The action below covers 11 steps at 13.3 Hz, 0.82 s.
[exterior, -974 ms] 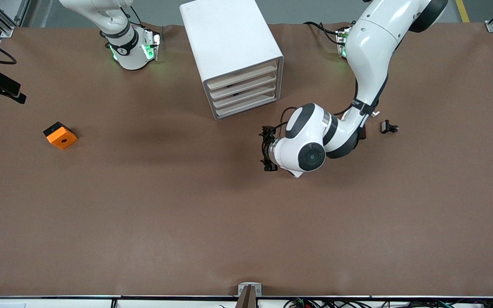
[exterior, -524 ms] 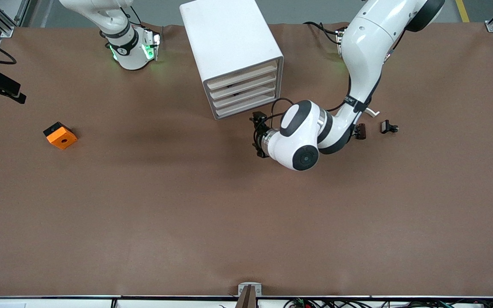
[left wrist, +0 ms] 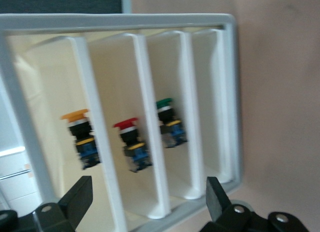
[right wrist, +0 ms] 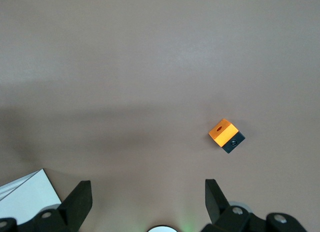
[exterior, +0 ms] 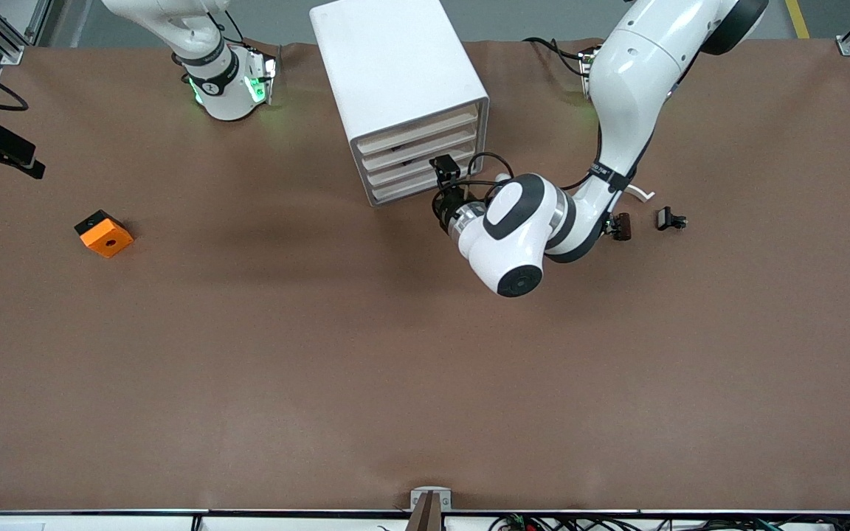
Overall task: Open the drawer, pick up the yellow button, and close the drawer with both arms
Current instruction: 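Grasp the drawer front with the left gripper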
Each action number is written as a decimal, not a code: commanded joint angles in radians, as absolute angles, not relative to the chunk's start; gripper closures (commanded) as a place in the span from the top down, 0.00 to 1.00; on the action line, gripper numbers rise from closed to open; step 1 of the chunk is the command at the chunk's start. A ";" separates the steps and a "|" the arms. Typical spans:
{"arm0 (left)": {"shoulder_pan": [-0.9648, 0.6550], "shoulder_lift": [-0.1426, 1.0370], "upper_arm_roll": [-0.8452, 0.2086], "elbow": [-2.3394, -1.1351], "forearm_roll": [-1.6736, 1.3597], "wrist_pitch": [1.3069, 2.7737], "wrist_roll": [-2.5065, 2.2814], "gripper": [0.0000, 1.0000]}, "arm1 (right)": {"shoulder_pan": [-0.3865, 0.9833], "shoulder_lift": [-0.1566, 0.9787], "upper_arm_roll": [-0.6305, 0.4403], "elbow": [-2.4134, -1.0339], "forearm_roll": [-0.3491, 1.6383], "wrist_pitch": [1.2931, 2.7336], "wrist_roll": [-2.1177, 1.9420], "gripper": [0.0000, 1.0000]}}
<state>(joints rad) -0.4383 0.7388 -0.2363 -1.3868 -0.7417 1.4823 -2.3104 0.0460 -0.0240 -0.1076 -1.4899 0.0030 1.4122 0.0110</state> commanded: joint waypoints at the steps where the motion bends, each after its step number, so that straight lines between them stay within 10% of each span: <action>1: -0.437 0.752 -0.235 -1.381 -0.804 1.399 -2.335 0.92 | 0.031 -0.017 -0.100 -1.470 0.014 1.401 0.003 1.00; 4: -0.446 0.791 -0.235 -1.382 -0.827 1.390 -2.338 0.68 | 0.029 -0.017 -0.098 -1.470 0.014 1.401 0.003 1.00; 11: -0.477 0.825 -0.236 -1.382 -0.888 1.329 -2.425 0.51 | 0.031 -0.017 -0.098 -1.470 0.014 1.401 0.003 1.00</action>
